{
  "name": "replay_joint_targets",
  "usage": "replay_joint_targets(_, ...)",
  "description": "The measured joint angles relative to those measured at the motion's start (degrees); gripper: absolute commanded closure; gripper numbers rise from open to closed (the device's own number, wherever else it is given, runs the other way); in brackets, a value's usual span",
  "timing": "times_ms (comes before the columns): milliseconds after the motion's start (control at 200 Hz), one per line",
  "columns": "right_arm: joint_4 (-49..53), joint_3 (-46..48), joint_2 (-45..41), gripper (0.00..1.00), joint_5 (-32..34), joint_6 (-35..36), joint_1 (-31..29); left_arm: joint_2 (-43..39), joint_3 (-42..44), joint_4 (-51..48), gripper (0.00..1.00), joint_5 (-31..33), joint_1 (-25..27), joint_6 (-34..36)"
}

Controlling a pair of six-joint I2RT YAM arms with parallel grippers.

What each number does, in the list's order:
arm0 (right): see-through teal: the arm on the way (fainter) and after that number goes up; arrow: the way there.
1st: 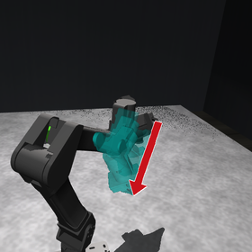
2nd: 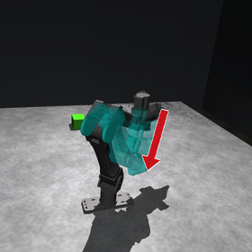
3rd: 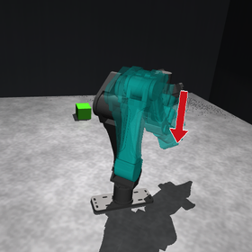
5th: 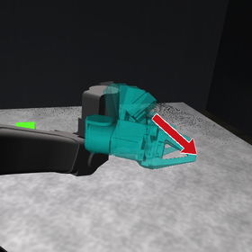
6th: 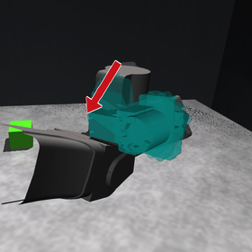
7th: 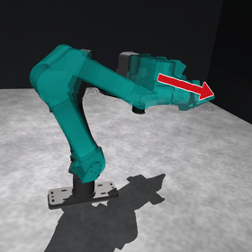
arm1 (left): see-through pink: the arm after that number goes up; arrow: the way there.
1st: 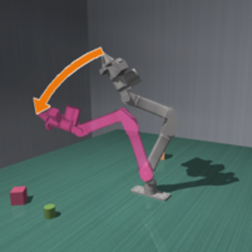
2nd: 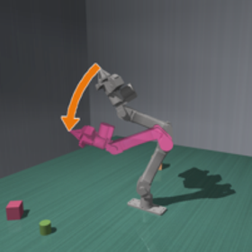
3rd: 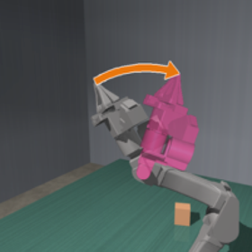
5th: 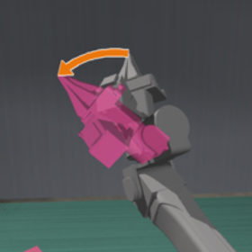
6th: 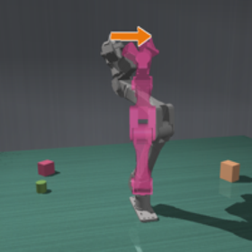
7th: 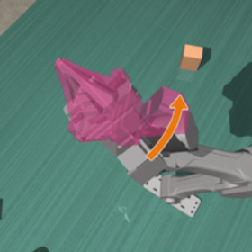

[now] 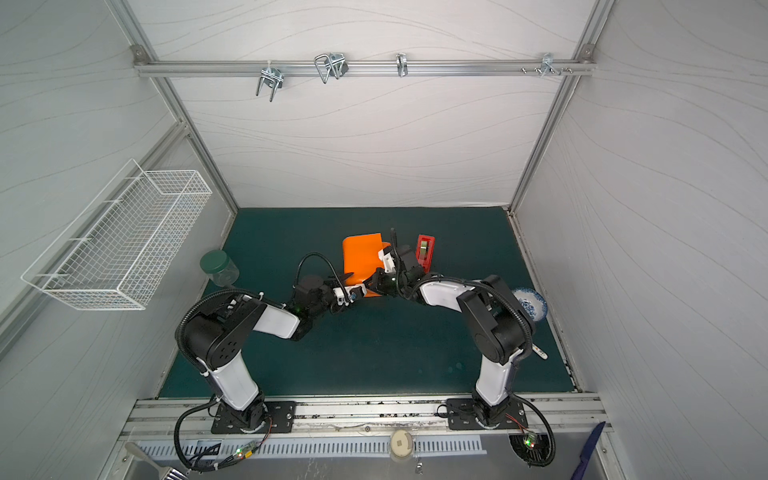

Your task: Wrap the gift box in paper

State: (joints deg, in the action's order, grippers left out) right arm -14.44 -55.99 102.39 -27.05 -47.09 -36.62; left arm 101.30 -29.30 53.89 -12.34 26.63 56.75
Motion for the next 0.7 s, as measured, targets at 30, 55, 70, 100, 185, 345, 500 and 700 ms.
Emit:
replay_joint_targets(30,0.0,-0.1,0.0,0.91,0.0,0.0,0.0,0.0,0.0,0.0,0.31,0.0,0.0,0.0)
replay_joint_targets(55,0.0,-0.3,0.0,0.91,0.0,0.0,0.1,0.0,0.0,0.0,0.31,0.0,0.0,0.0)
replay_joint_targets(70,0.0,-0.3,0.0,0.91,0.0,0.0,0.2,0.0,0.0,0.0,0.31,0.0,0.0,0.0)
replay_joint_targets(100,0.0,-0.4,0.0,0.91,0.0,0.0,0.3,0.0,0.0,0.0,0.31,0.0,0.0,0.0)
replay_joint_targets(185,0.3,-0.9,0.1,0.92,0.2,0.0,0.5,0.0,0.0,0.0,0.32,0.0,0.0,0.0)
replay_joint_targets(345,0.6,-1.9,1.1,0.92,0.5,0.2,0.7,0.0,0.0,0.0,0.32,0.0,0.0,0.0)
replay_joint_targets(500,1.0,-2.8,2.4,0.92,0.7,0.6,0.8,0.0,0.0,0.0,0.32,0.0,0.0,0.0)
replay_joint_targets(700,2.2,-5.3,4.0,0.92,0.8,1.9,1.1,0.0,0.0,0.0,0.31,0.0,0.0,0.0)
